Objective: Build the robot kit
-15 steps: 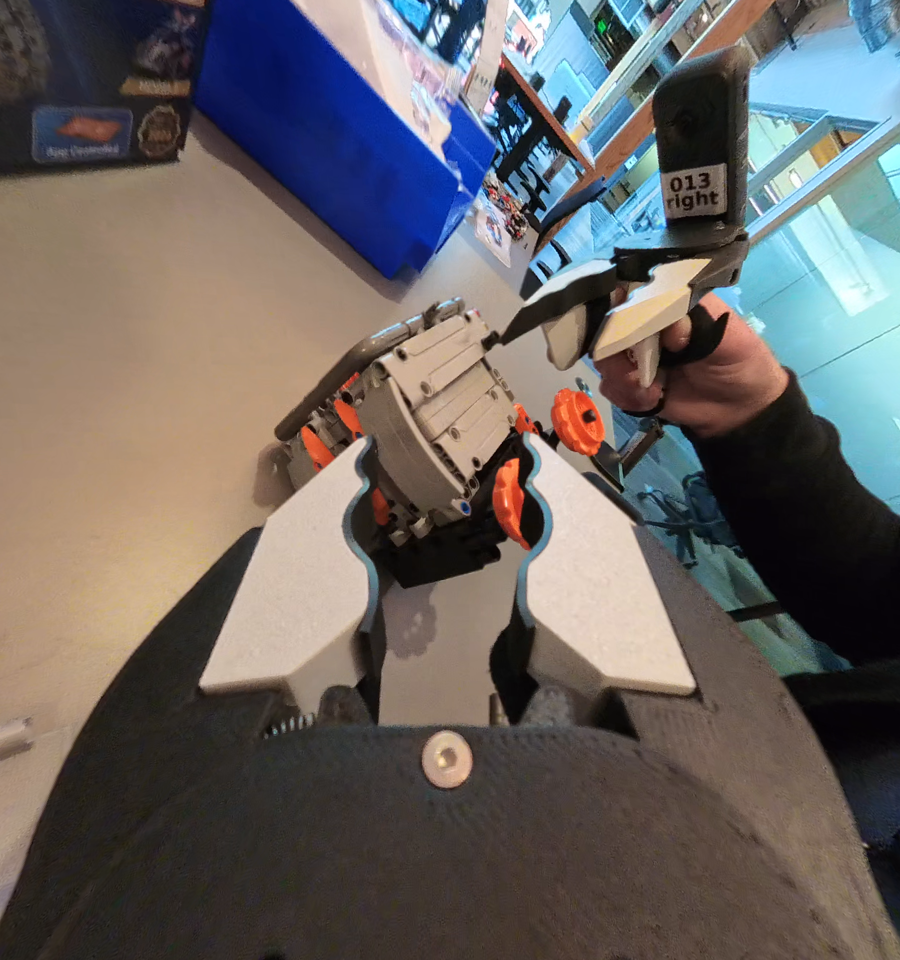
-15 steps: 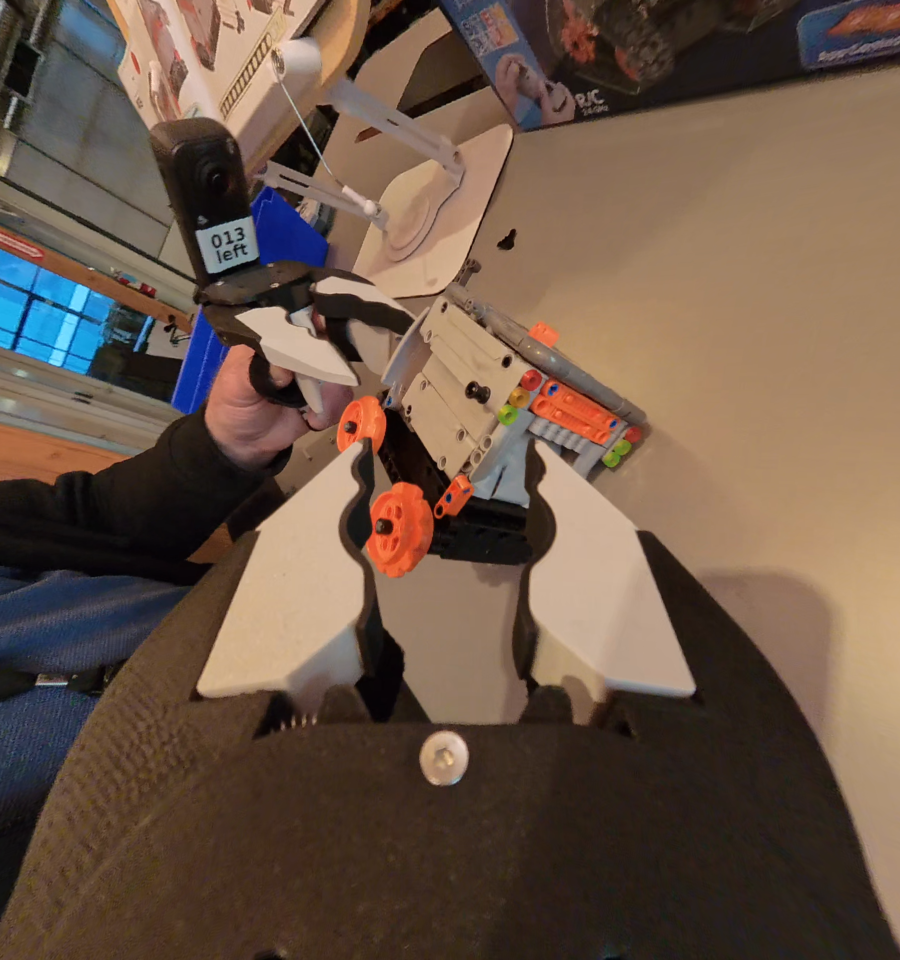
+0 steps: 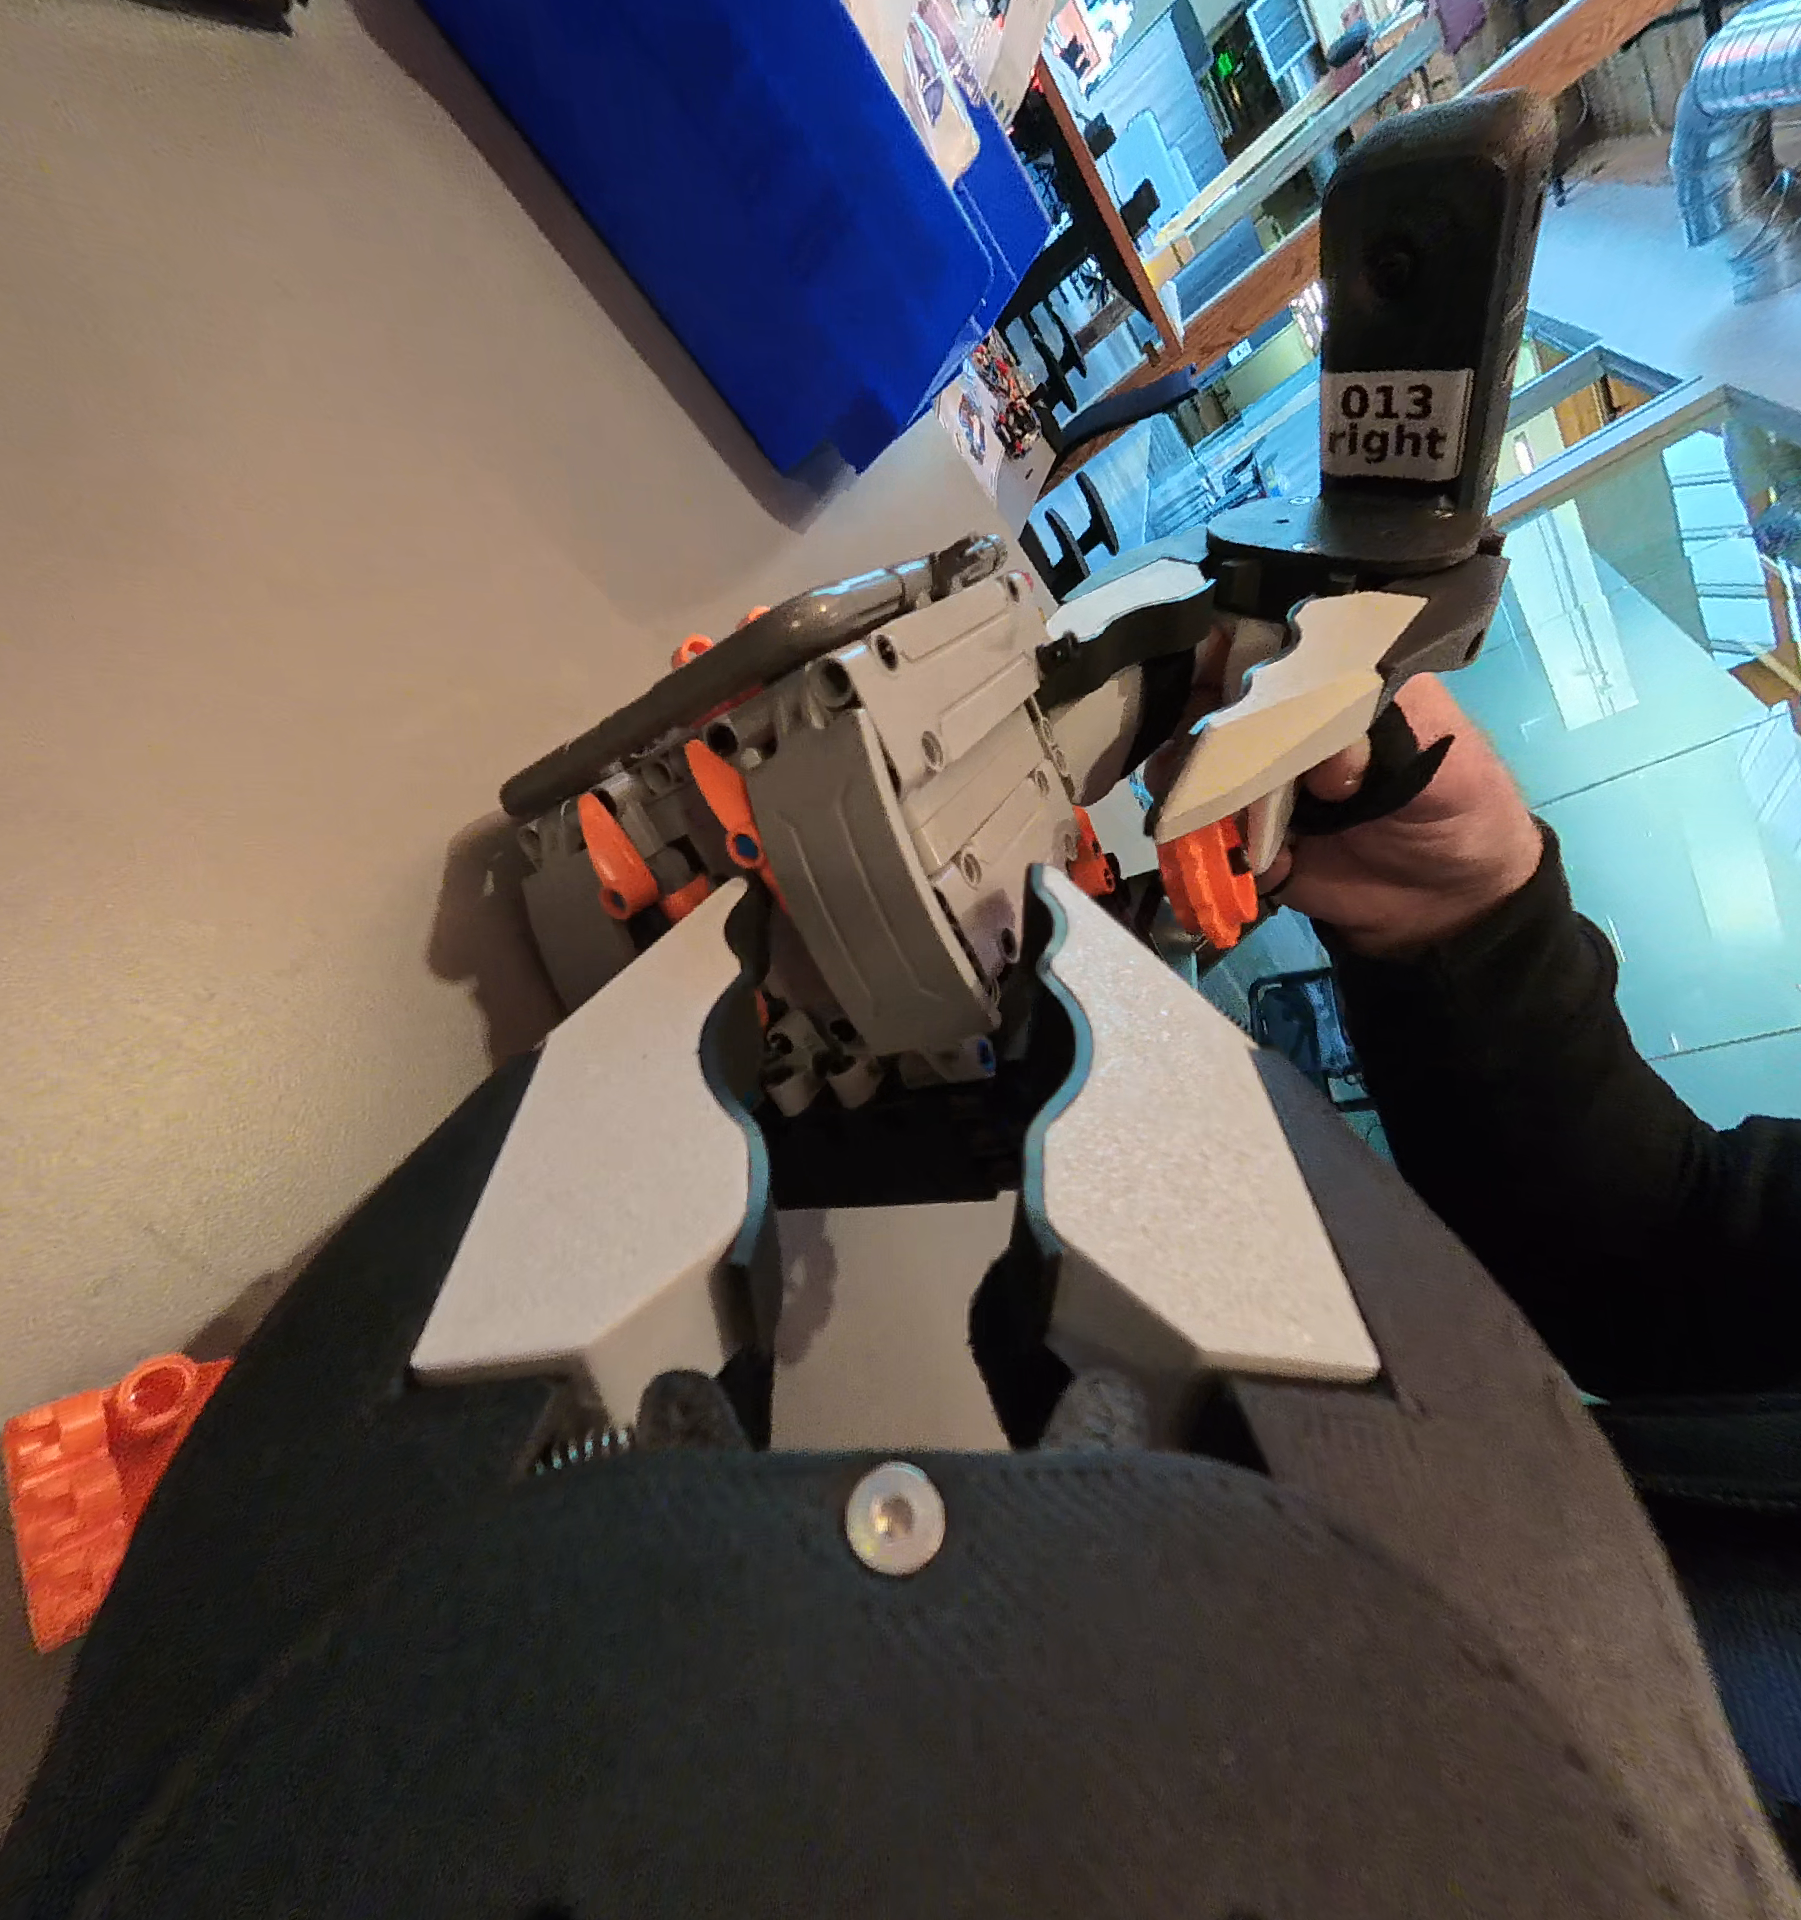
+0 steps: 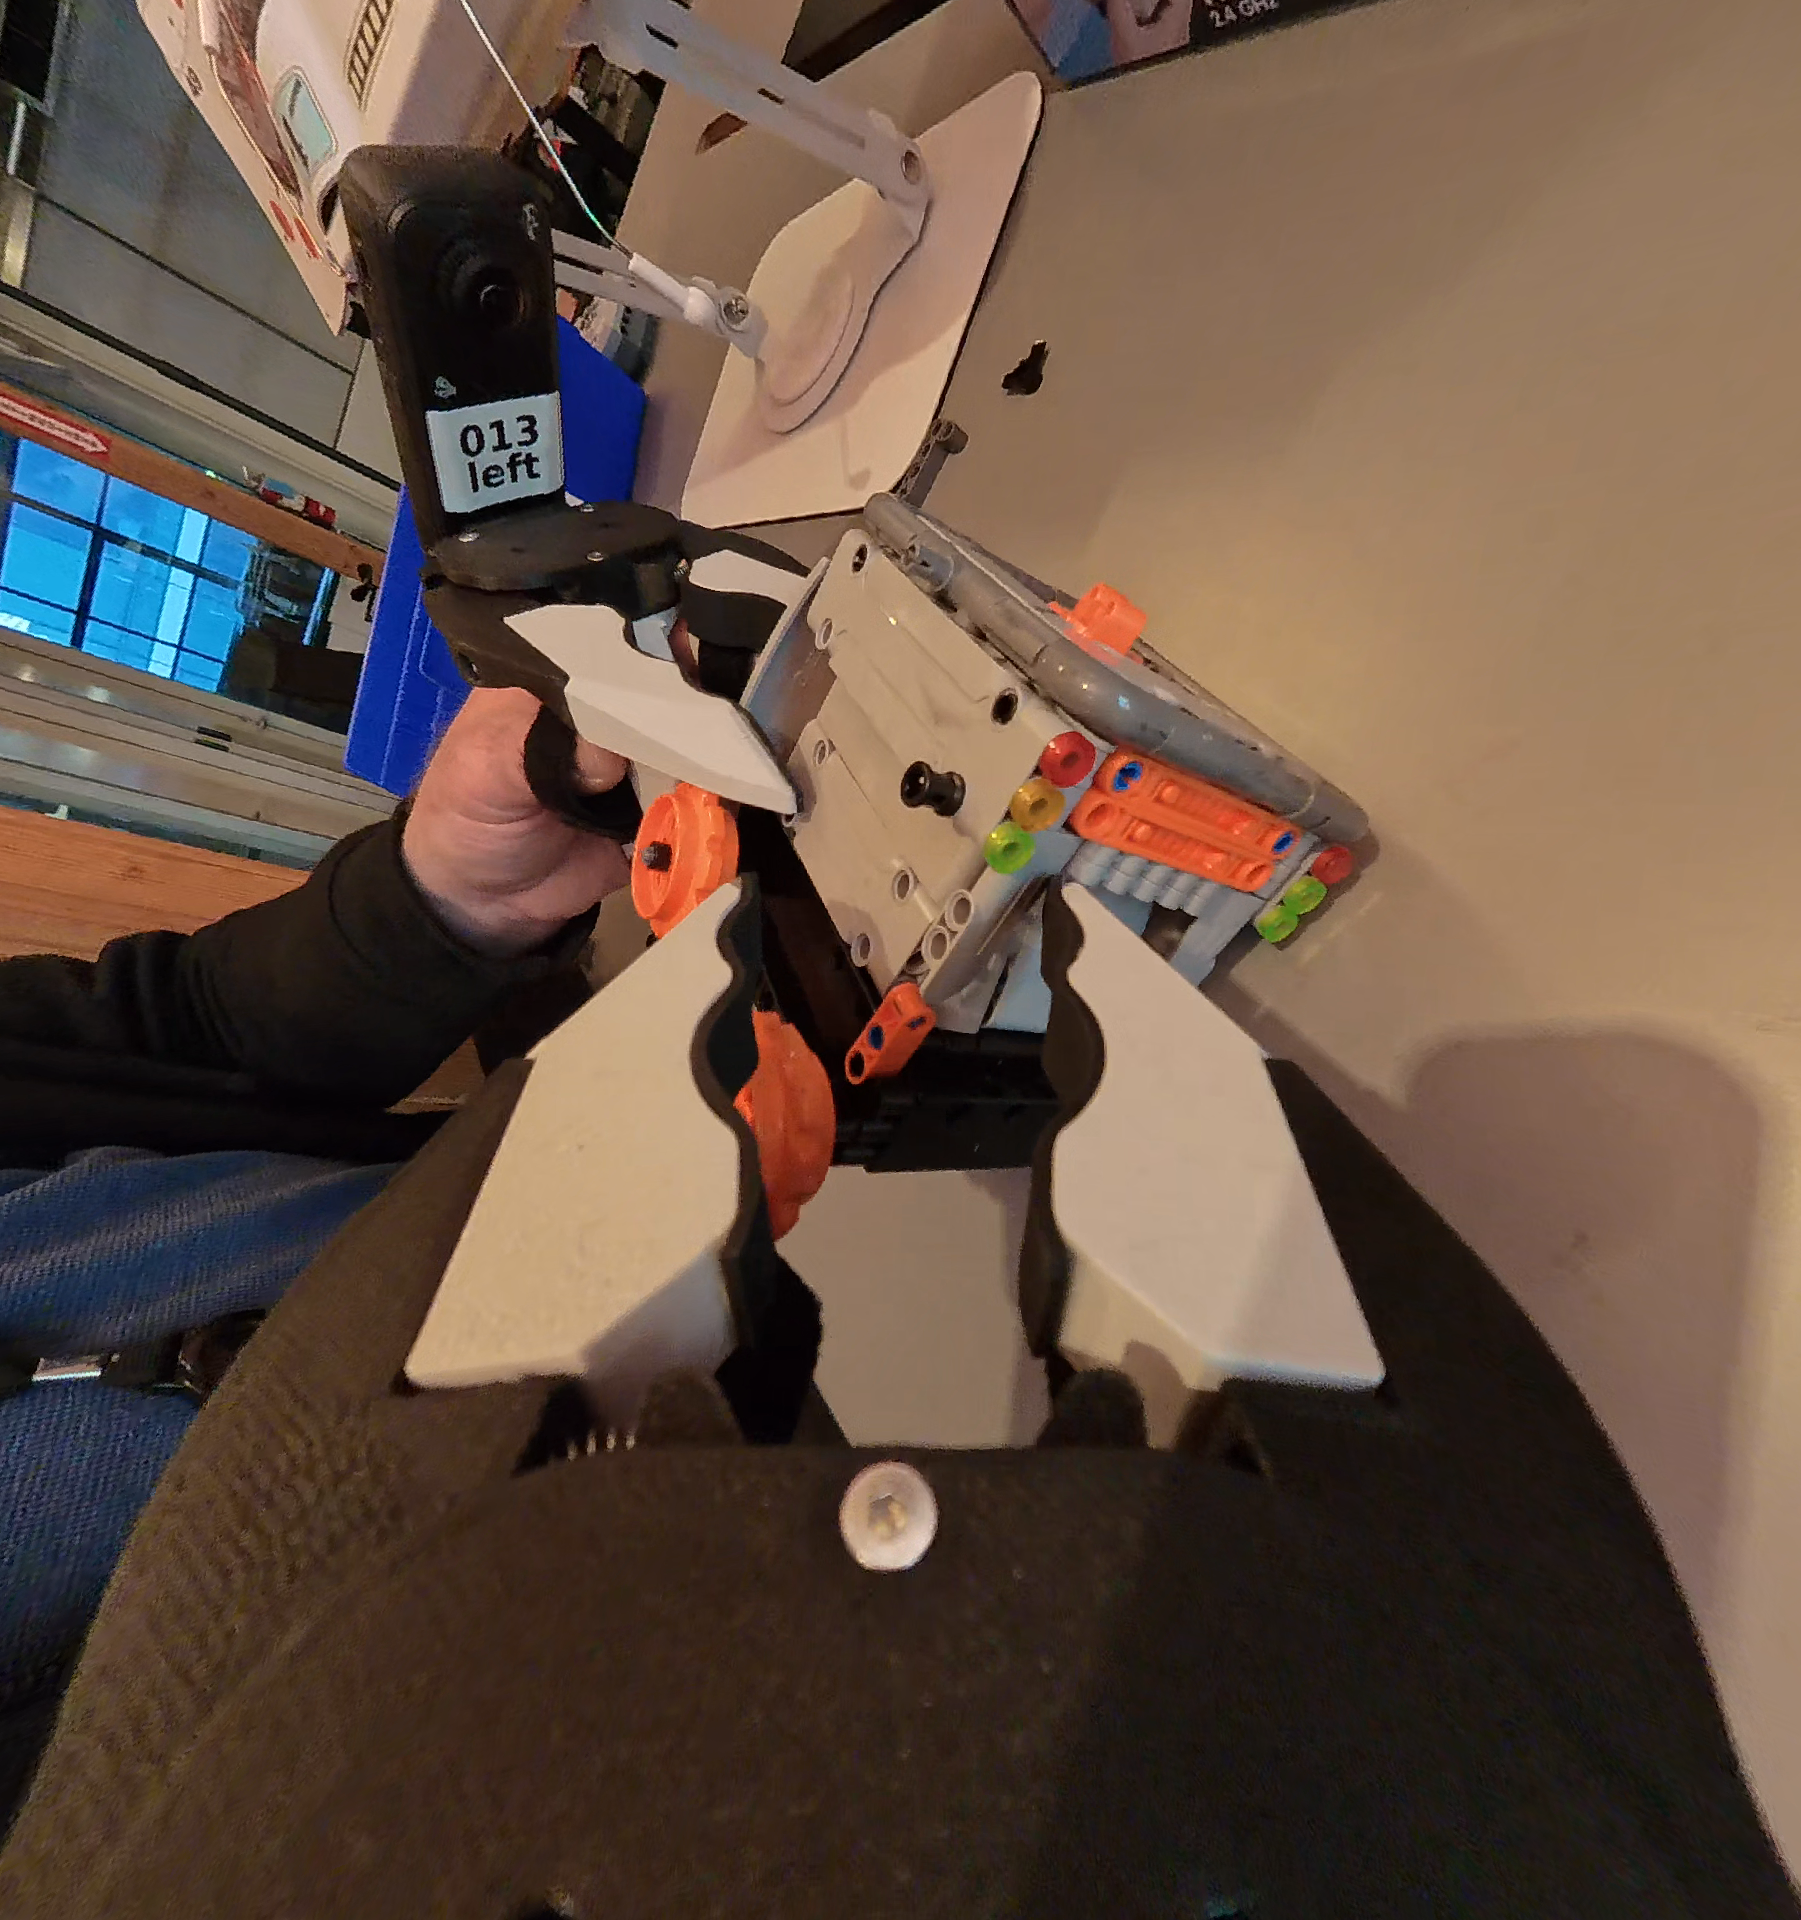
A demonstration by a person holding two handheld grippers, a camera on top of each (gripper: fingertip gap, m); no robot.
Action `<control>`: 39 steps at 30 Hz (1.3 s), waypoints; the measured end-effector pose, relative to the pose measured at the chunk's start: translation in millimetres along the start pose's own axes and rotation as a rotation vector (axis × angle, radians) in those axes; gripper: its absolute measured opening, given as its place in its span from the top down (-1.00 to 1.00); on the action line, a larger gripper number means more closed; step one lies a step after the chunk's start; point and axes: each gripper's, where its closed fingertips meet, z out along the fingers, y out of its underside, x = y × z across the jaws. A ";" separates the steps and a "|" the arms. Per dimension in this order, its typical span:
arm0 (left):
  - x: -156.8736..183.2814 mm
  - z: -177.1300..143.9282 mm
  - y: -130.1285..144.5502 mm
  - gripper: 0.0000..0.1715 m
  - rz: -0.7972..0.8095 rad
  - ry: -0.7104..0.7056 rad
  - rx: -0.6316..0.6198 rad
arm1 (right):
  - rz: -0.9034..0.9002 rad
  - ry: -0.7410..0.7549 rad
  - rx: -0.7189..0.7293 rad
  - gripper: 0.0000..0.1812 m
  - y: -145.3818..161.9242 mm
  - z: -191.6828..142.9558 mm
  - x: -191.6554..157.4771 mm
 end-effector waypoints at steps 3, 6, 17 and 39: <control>-1.5 0.2 -1.3 0.51 0.017 -0.016 -0.002 | -0.026 0.004 0.002 0.53 -1.0 -1.4 0.6; -0.7 1.0 -4.8 0.48 0.036 -0.020 0.001 | -0.079 0.029 0.017 0.58 -6.2 -2.8 2.2; 2.5 -1.5 -26.0 0.43 0.198 -0.094 0.058 | -0.226 0.055 0.091 0.72 -25.4 -7.5 -0.4; 18.5 -15.9 31.1 0.29 0.278 -0.028 0.011 | -0.363 0.191 -0.076 0.65 46.7 -9.6 -3.5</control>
